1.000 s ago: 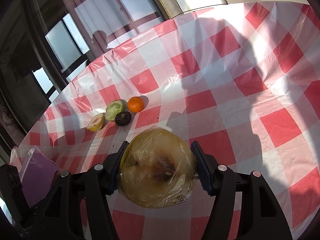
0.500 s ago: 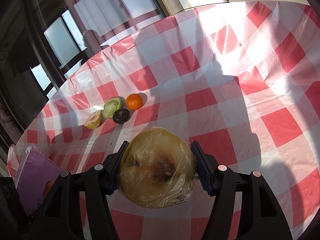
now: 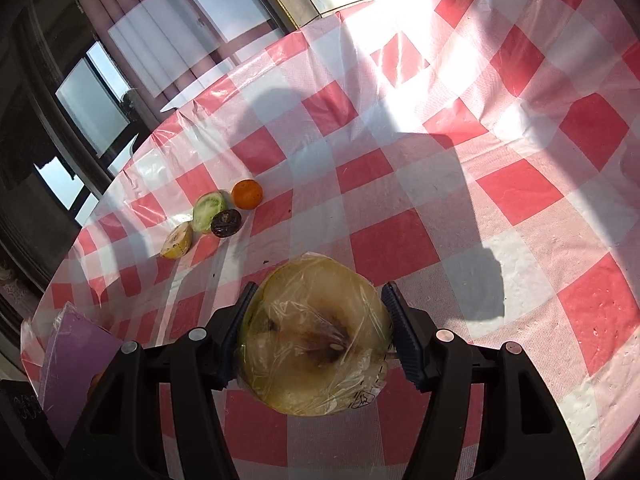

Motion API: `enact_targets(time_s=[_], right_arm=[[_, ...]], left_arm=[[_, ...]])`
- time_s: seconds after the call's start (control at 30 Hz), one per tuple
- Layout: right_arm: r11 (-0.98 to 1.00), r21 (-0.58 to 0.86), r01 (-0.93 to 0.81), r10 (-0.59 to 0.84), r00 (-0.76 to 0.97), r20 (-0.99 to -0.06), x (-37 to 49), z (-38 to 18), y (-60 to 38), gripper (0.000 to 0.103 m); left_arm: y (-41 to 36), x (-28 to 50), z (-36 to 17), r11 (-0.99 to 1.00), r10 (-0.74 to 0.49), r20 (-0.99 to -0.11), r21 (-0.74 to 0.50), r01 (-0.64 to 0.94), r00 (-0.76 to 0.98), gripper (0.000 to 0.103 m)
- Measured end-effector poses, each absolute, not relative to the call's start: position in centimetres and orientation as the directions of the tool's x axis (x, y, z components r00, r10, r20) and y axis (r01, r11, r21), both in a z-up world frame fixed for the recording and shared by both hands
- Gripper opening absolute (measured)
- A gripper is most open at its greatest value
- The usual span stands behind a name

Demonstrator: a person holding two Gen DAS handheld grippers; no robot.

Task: Organize fruits

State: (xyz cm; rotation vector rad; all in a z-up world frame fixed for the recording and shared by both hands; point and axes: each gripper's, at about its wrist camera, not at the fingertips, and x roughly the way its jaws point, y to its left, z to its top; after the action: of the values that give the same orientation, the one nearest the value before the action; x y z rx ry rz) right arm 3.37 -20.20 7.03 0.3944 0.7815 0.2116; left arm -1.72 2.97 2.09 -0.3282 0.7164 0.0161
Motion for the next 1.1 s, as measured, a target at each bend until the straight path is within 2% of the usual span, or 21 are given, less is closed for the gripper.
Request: enact_targets(time_s=[0.23,0.67,0.87,1.0,1.1], right_arm=[[0.920,0.386,-0.070,0.311,0.731,-0.608,-4.7,7.9,-18.9,0.062],[0.919,0.380,-0.106,0.336,0.714,-0.614,-7.1,8.0,-17.6,0.062],[0.890,0.426,-0.163,0.404,0.715,-0.571,-8.6,8.7,-16.3,0.062],[0.868,0.423,-0.262,0.464,0.733,-0.498,-10.0,10.4,-13.8,0.062],[0.842,0.416,-0.344,0.513,0.750,-0.417,-11.4,12.1,-11.3,0.062]], left_arm=[[2.0,-5.4,2.1,0.961,-0.093,-0.656,-0.256,-0.104,0.749,0.063],[0.1,-9.2,4.0,0.974,-0.100,-0.623,-0.220,-0.050,0.776,0.063],[0.5,-12.2,7.6,0.979,-0.064,-0.535,-0.197,-0.051,0.843,0.063],[1.8,-15.1,10.4,0.975,0.004,-0.417,-0.199,-0.095,0.909,0.063],[3.4,-17.6,12.2,0.966,0.104,-0.310,-0.195,-0.171,0.945,0.063]])
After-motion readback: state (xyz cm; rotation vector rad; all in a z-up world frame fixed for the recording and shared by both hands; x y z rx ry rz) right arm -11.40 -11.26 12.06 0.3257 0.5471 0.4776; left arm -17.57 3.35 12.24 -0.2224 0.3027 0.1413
